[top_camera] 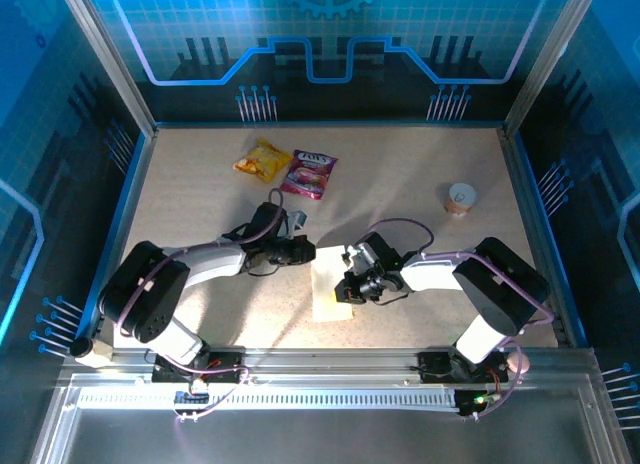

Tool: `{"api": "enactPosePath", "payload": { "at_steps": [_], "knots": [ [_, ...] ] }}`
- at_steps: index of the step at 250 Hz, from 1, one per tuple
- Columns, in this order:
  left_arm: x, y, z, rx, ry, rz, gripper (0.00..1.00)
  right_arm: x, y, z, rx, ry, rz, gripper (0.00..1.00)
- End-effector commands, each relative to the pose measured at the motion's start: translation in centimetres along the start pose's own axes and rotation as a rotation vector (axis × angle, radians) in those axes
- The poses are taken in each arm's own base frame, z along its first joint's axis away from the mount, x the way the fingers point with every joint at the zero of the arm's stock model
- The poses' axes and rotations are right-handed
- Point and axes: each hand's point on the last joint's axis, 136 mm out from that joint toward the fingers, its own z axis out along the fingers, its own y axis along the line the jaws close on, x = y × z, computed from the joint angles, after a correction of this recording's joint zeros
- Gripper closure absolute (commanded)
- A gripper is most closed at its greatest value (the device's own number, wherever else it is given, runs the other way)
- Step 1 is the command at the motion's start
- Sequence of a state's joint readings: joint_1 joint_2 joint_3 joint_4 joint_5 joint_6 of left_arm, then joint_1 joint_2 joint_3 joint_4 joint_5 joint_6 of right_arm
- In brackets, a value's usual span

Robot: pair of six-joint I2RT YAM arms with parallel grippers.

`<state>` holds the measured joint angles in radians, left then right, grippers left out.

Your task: Fold a paper plane with a square sheet of paper (fold left side to right side)

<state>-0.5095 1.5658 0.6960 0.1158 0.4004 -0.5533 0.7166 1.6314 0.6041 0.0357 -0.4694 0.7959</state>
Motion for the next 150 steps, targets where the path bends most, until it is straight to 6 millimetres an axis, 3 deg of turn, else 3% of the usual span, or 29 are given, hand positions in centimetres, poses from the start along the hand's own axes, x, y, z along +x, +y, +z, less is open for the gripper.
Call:
{"api": "enactPosePath", "payload": {
  "at_steps": [1, 70, 150],
  "knots": [
    [0.9, 0.2, 0.9, 0.011, 0.026, -0.027, 0.96, 4.1, -8.6, 0.0, 0.316, 0.097, 0.155, 1.0],
    [0.3, 0.9, 3.4, 0.007, 0.051, -0.04, 0.96, 4.0, -8.6, -0.1, 0.323, 0.097, 0.153, 1.0],
    [0.5, 3.7, 5.0, -0.074, 0.052, -0.076, 0.97, 4.5, -9.1, -0.2, 0.344, 0.104, 0.156, 1.0]
  ]
}}
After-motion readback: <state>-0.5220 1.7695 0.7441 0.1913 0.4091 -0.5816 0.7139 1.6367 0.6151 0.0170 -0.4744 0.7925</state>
